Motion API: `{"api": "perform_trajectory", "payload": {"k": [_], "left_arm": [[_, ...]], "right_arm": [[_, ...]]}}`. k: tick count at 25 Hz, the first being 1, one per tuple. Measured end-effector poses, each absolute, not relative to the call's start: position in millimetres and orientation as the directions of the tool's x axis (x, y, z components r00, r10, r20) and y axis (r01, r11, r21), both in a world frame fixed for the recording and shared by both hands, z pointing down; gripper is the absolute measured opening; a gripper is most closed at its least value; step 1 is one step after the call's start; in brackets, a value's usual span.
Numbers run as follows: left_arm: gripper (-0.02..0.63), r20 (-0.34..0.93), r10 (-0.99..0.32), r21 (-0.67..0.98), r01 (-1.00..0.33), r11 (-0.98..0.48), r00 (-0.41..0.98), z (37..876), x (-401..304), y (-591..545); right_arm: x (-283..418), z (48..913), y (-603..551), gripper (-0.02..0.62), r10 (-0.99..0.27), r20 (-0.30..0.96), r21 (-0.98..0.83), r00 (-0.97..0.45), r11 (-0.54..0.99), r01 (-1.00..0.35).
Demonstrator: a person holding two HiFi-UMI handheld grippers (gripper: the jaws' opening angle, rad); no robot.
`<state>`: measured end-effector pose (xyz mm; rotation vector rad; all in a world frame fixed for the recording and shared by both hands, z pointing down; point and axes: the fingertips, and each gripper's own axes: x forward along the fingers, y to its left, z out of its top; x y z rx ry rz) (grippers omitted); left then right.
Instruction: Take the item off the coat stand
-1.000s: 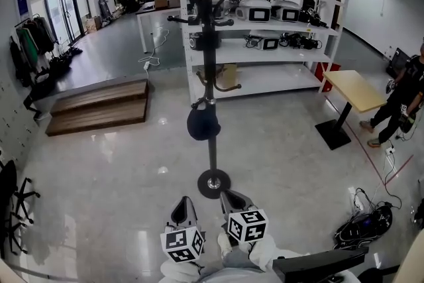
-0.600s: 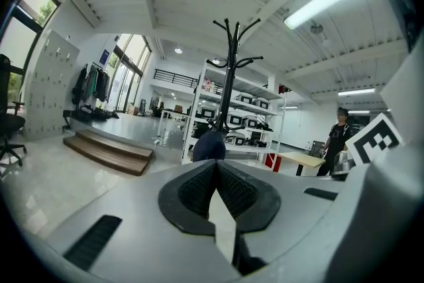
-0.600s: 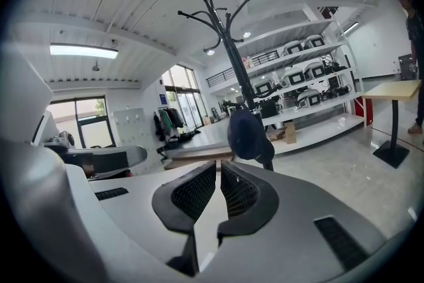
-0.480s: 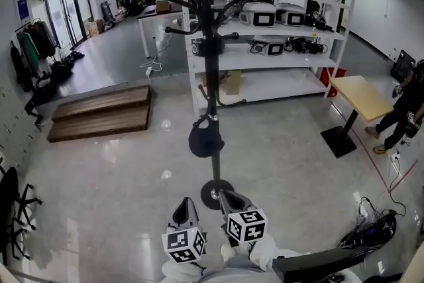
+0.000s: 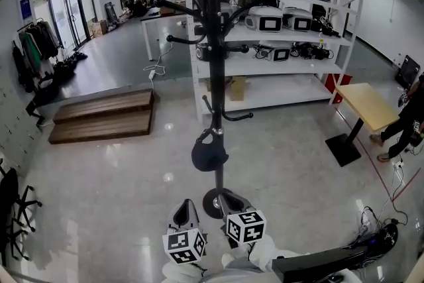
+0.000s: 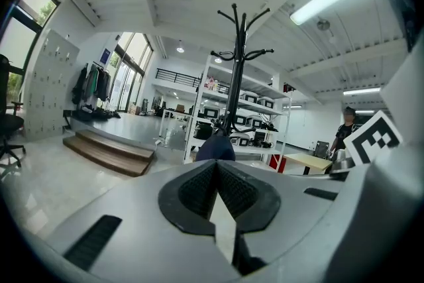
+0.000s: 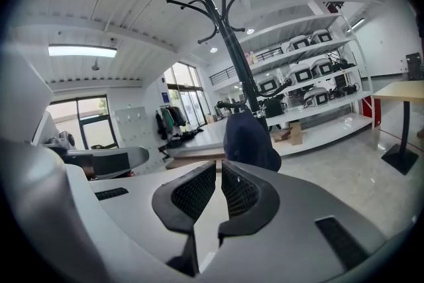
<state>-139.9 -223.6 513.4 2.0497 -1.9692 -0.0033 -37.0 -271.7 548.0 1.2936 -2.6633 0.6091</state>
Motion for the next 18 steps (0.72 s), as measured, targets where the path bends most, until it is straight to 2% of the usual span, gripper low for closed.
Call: {"api": "perform_trajectory", "payload": {"k": [18], "left_arm": [[-0.008,0.224,-0.974,0.207,-0.978,0.016,0.031,520,-166,-286]], "right_arm": [[-67,556,-340,0.015,-0.713,0.288,-0.286,-0.640,0.573,-0.768]]}}
